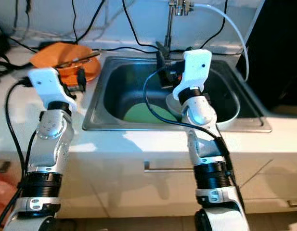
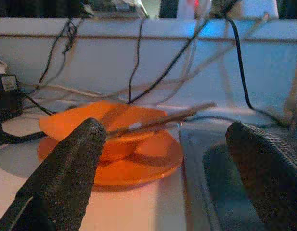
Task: Kitchen organization
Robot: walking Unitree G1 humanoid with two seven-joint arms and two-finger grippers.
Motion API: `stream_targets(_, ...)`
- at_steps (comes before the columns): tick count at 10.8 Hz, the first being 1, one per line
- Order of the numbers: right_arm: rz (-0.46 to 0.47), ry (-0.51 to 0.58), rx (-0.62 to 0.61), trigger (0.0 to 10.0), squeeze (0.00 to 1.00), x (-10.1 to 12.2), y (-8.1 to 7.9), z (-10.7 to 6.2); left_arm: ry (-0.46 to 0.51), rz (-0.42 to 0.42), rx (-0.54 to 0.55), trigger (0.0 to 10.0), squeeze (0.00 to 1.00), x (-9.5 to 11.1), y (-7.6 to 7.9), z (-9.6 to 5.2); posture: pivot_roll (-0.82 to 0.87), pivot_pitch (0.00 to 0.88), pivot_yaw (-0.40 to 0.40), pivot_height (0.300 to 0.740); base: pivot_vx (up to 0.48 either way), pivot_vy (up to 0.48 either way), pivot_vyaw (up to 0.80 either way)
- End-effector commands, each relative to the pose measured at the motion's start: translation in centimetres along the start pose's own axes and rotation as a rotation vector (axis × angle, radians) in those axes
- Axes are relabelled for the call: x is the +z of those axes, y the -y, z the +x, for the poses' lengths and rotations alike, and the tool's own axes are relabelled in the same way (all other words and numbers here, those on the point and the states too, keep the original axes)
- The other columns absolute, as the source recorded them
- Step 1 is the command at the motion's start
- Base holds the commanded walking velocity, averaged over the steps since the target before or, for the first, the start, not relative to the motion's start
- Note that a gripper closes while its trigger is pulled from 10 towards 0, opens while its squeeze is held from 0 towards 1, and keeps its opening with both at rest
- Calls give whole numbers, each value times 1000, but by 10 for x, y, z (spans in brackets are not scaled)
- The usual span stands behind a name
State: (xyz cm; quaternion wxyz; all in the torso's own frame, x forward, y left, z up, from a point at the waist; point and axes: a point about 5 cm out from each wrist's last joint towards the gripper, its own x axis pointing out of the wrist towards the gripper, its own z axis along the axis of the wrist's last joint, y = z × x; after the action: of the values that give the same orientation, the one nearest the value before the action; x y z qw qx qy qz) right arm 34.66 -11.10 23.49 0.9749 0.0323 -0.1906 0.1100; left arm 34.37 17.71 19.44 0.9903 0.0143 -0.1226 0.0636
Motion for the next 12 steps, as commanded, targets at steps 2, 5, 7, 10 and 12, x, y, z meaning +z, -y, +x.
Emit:
stream_targets(2,38,7,-46,10000,0,-3,1,-2,-10,36,-77,10000,0,5,4,4,87,35,54,740,0,0,0)
stream_targets(5,96,-36,-64,10000,0,-18,-6,-10,-36,46,-97,10000,0,-3,2,-7,120,41,27,740,0,0,0)
stream_targets(7,129,-69,-66,10000,0,-24,-9,-11,-52,41,-66,10000,0,-5,3,-10,129,31,5,740,0,0,0)
stream_targets(10,123,-75,46,10000,0,-21,-31,-5,-82,1,48,10000,0,-11,-12,-12,109,68,-28,740,0,0,0)
stream_targets(12,109,-60,25,10000,0,-18,-28,-2,-83,-4,-11,10000,0,-10,0,-10,105,75,-2,740,0,0,634)
